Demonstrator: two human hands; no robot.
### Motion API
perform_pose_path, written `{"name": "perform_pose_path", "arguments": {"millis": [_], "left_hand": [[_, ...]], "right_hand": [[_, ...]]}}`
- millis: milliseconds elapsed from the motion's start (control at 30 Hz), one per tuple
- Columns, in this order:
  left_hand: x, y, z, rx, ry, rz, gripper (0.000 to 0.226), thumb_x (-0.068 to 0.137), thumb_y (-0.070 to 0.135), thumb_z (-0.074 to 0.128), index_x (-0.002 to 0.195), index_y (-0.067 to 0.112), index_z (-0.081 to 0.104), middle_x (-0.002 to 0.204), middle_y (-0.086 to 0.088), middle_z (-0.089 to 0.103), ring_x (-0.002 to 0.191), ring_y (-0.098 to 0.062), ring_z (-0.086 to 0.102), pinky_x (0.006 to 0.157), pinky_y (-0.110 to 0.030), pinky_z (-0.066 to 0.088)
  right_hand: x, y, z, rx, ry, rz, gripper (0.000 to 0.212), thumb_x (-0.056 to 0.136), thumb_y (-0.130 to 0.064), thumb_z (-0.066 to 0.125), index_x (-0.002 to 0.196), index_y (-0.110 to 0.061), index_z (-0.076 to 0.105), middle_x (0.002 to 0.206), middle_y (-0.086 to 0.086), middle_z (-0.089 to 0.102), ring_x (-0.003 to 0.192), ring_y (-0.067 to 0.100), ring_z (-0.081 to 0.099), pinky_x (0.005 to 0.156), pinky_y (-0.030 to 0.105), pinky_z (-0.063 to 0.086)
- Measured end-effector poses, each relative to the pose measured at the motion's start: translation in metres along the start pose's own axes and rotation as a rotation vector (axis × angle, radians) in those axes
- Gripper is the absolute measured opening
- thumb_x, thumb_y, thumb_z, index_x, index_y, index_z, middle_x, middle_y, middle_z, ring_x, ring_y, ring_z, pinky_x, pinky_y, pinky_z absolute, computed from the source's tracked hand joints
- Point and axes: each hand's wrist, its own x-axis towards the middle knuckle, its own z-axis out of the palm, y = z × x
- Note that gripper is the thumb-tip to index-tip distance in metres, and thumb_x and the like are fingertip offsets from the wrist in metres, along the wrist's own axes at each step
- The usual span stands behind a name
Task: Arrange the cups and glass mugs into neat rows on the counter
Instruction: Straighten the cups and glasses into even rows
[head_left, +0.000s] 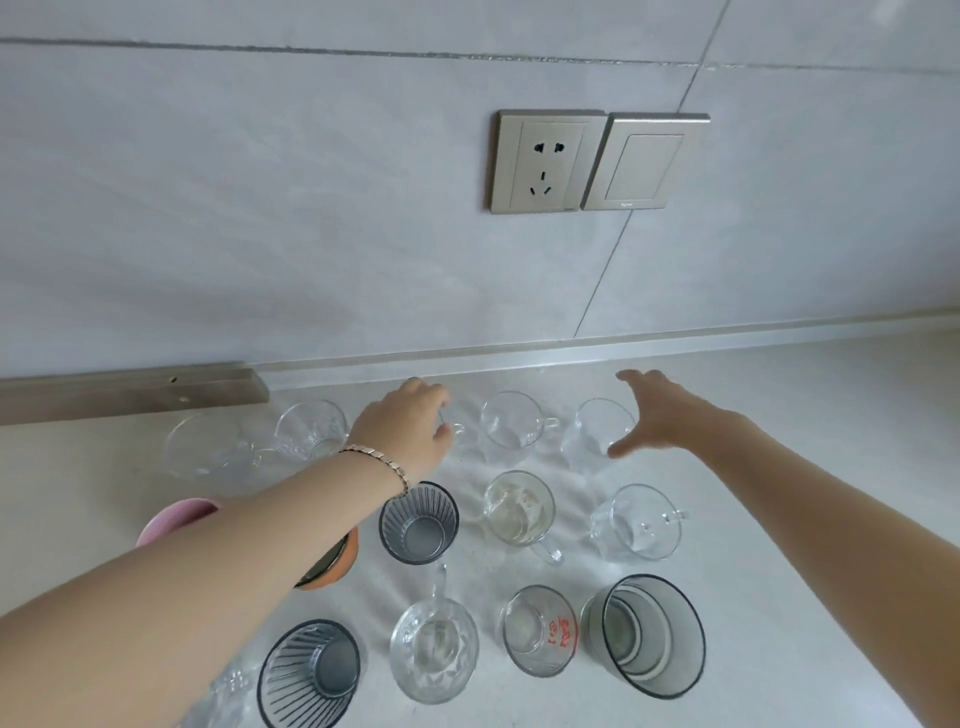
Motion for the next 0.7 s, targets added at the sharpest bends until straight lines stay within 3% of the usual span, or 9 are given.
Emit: {"name": "perform_pose_path", "arguments": {"millis": [133, 267, 533, 700], "left_hand": [[-0.018, -0.005, 0.005, 0.028, -0.071, -0.067, 0.028, 0.094, 0.024, 0.043, 0.119, 0.018, 0.056, 0.127, -0.001, 0.056, 0.109, -0.024, 0.059, 0.093, -0.034, 0.047], [-0.030, -0.015, 0.006, 0.009, -0.094, -0.140, 0.028, 0.094, 0.024, 0.045, 0.119, 0.018, 0.057, 0.127, -0.001, 0.058, 0.110, -0.022, 0.061, 0.096, -0.037, 0.049], [-0.044, -0.030, 0.002, -0.014, -0.080, -0.204, 0.026, 0.093, 0.022, 0.046, 0.117, 0.019, 0.057, 0.125, -0.001, 0.058, 0.112, -0.022, 0.058, 0.096, -0.035, 0.048], [-0.048, -0.030, -0.001, -0.017, -0.074, -0.204, 0.028, 0.093, 0.022, 0.045, 0.118, 0.019, 0.056, 0.125, 0.000, 0.058, 0.112, -0.023, 0.058, 0.096, -0.035, 0.047]], "right_hand": [[0.002, -0.003, 0.032, 0.057, 0.024, 0.019, 0.097, 0.071, -0.043, 0.078, 0.146, -0.014, 0.023, 0.141, 0.012, 0.040, 0.129, 0.031, 0.044, 0.102, 0.040, 0.040], [0.009, -0.006, 0.040, 0.166, 0.120, 0.029, 0.091, 0.072, -0.033, 0.077, 0.145, -0.014, 0.026, 0.138, 0.012, 0.041, 0.126, 0.029, 0.047, 0.100, 0.038, 0.042], [0.013, -0.003, 0.035, 0.161, 0.083, -0.036, 0.097, 0.073, -0.027, 0.076, 0.149, -0.017, 0.017, 0.144, 0.009, 0.033, 0.125, 0.028, 0.047, 0.099, 0.040, 0.046], [0.001, -0.010, 0.036, 0.127, 0.106, -0.014, 0.100, 0.078, -0.034, 0.074, 0.150, -0.011, 0.009, 0.152, 0.012, 0.023, 0.140, 0.030, 0.026, 0.110, 0.042, 0.035]]}}
